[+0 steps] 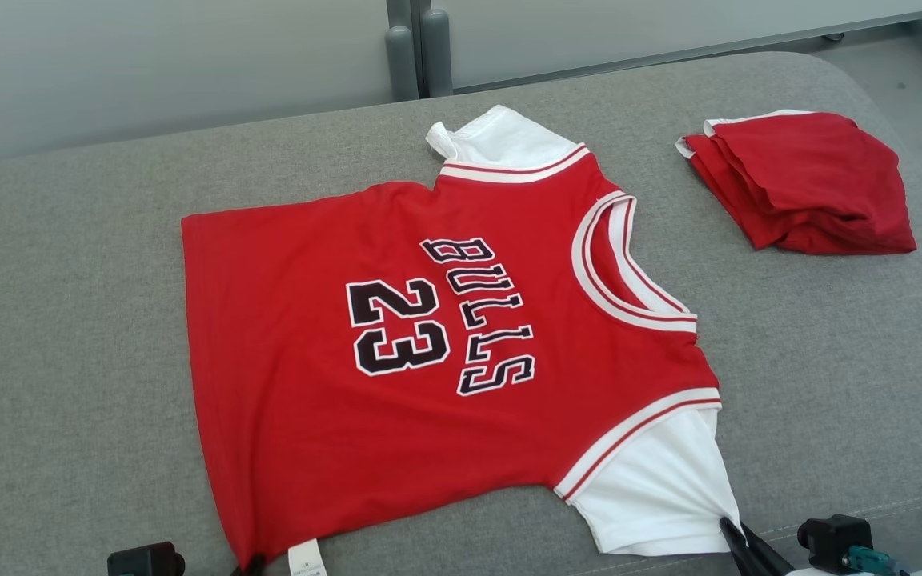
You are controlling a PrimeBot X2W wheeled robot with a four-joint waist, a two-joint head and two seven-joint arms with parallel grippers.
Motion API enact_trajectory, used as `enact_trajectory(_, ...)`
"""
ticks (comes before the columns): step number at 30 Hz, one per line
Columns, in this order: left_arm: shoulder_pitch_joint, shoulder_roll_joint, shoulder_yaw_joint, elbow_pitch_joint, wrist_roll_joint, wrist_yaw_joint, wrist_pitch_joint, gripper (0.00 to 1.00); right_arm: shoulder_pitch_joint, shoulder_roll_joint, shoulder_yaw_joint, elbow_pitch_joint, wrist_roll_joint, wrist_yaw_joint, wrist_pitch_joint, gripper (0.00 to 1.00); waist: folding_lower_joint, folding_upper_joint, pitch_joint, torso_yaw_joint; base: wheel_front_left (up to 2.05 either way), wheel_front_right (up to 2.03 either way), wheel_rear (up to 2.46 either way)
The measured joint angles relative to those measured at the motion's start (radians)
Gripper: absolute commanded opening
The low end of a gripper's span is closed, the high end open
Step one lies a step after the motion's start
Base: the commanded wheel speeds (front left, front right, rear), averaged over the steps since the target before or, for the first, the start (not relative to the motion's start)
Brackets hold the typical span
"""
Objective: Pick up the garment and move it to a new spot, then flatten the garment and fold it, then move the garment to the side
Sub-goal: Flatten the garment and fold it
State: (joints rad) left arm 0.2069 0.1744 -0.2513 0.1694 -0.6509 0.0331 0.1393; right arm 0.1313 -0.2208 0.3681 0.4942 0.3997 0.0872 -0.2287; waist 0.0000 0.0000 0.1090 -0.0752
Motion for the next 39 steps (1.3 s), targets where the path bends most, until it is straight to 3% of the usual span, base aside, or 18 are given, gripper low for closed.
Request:
enact_trajectory(8, 0.04, 0.008, -0.006, -0.092, -0.089, -0.044, 0.092, 0.0, 0.017, -0.029, -0.011, 0.001, 0.036, 0.015, -0.001, 0.0, 0.0, 0.0, 0.009, 0.017, 0.0, 0.0, 0.0)
enact_trajectory(15, 0.105, 0.091, 0.061, -0.151, -0.136, -0.051, 0.147, 0.0, 0.078, -0.044, -0.016, 0.001, 0.084, 0.027, 0.004, 0.0, 0.0, 0.0, 0.017, 0.031, 0.0, 0.0, 0.0)
enact_trajectory(21, 0.153, 0.121, 0.103, -0.215, -0.183, -0.05, 0.188, 0.0, 0.156, -0.06, 0.02, -0.014, 0.112, 0.037, 0.058, 0.0, 0.0, 0.0, 0.023, 0.031, 0.0, 0.0, 0.0)
enact_trajectory(39, 0.192, 0.192, 0.152, -0.477, -0.271, -0.049, 0.301, 0.0, 0.116, -0.202, 0.019, -0.4, 0.284, 0.037, 0.189, 0.0, 0.0, 0.0, 0.047, -0.019, 0.0, 0.0, 0.0)
